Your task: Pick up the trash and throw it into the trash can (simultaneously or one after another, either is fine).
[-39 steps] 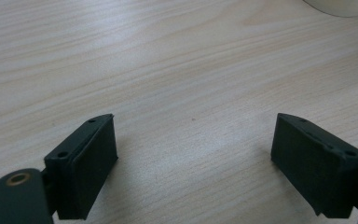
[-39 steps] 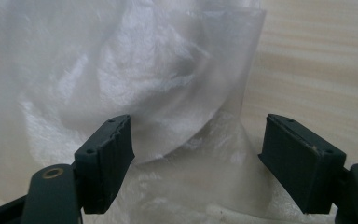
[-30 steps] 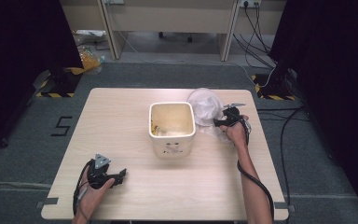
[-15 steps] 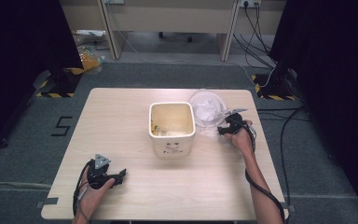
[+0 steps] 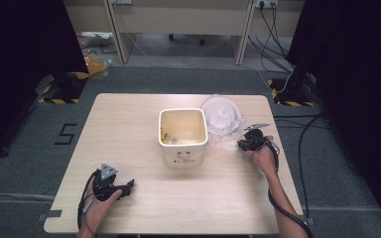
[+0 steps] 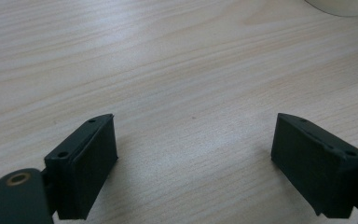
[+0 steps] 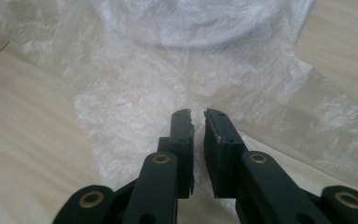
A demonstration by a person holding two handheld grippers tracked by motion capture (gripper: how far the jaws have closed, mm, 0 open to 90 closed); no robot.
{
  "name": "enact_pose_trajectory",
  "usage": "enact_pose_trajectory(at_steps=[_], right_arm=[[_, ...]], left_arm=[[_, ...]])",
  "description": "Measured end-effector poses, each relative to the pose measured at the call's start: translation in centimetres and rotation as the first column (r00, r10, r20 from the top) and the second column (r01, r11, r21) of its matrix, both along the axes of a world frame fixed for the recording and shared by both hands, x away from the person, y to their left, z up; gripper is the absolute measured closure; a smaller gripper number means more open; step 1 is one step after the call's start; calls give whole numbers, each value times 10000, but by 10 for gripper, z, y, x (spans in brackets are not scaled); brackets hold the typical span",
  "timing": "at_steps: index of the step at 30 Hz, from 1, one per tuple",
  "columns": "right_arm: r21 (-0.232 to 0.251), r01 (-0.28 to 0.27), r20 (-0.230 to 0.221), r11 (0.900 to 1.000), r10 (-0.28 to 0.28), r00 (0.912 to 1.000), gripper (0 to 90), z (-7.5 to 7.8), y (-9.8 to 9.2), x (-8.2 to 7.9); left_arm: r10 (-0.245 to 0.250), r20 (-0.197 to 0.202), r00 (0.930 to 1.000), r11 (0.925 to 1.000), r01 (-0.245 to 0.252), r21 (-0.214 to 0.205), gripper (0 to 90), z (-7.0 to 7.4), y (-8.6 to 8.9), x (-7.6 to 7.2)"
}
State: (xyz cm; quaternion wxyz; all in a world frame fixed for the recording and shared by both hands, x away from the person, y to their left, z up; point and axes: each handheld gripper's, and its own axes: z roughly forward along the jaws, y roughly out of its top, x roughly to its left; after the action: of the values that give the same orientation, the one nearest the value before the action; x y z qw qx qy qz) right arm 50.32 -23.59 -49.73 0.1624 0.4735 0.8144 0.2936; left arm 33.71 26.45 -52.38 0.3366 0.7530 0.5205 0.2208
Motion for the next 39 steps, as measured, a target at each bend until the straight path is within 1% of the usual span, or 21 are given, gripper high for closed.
enact_pose_trajectory(at_steps=[4, 7, 8, 9, 10, 11, 12, 14, 15, 18, 20, 23, 24, 25, 26, 27, 29, 31, 33, 36, 39], right_arm=[[-284, -437, -242, 9986, 430, 9988, 839, 3, -4, -17], [-144, -583, -451, 9982, 576, 9973, 824, 4, -10, -31], [-116, -593, -474, 9982, 587, 9972, 788, 4, -13, -35], [-40, -571, -446, 9984, 569, 9974, 715, 4, -16, -38], [205, -407, -335, 9990, 414, 9986, 635, 5, -18, -40], [511, -187, -135, 9985, 194, 9997, 577, 6, -20, -40], [636, -14, 165, 9980, 4, 9999, 510, 8, -23, -40], [420, 353, 693, 9985, -381, 9969, 375, 13, -26, -34], [375, 409, 733, 9985, -436, 9964, 329, 15, -27, -30], [518, 536, 560, 9972, -565, 9968, 223, 14, -24, -15], [337, 557, 474, 9979, -572, 9972, 178, 9, -21, -4], [288, 690, 239, 9972, -697, 9973, 217, 0, -16, 10], [306, 720, 94, 9969, -723, 9973, 274, -4, -14, 13], [214, 581, 332, 9981, -588, 9977, 326, -7, -13, 14], [91, 553, 504, 9984, -557, 9972, 430, -7, -12, 14], [167, 516, 534, 9985, -525, 9972, 560, -6, -12, 14], [208, 354, 537, 9992, -365, 9979, 693, -5, -12, 12], [297, 119, 548, 9995, -135, 9984, 796, -5, -11, 9], [373, -162, 478, 9992, 144, 9988, 863, -5, -11, 6], [568, -183, 286, 9982, 167, 9995, 899, -4, -13, 1], [1297, -95, 408, 9915, 42, 9992, 900, 1, -18, -4]], left_arm=[[4, -6, 10000, 10000, -4, 2, 133, 0, 0, 0], [1, -7, 10000, 10000, -1, 0, 133, 0, 0, 0], [-5, -4, 10000, 10000, 5, 7, 133, 0, 0, 0], [0, -7, 10000, 10000, 0, 2, 133, 0, 0, 0], [3, -6, 10000, 10000, -3, 3, 133, 0, 0, 0], [3, -7, 10000, 10000, -3, 6, 132, 0, 0, 0], [6, -4, 10000, 10000, -6, 5, 132, 0, 0, 0], [7, -4, 10000, 10000, -7, 9, 132, 0, 0, 0], [13, -4, 10000, 10000, -13, 8, 132, 0, 0, 0], [23, -1, 10000, 10000, -23, 4, 131, 0, 0, 0], [28, 0, 10000, 10000, -28, 3, 131, 0, 0, 0], [29, -1, 10000, 10000, -29, 3, 131, 0, 0, 0], [18, -7, 10000, 10000, -18, 9, 131, 0, 0, 0], [15, -8, 10000, 10000, -15, 10, 131, 0, 0, 0], [17, -7, 10000, 10000, -17, 7, 131, 0, 0, 0], [14, -11, 10000, 10000, -14, 10, 131, 0, 0, 0], [10, -8, 10000, 10000, -10, 7, 131, 0, 0, 0], [12, -8, 10000, 10000, -12, 9, 131, 0, 0, 0], [15, -8, 10000, 10000, -15, 9, 131, 0, 0, 0], [19, -9, 10000, 10000, -19, 5, 131, 0, 0, 0], [15, -6, 10000, 10000, -15, 7, 131, 0, 0, 0]])
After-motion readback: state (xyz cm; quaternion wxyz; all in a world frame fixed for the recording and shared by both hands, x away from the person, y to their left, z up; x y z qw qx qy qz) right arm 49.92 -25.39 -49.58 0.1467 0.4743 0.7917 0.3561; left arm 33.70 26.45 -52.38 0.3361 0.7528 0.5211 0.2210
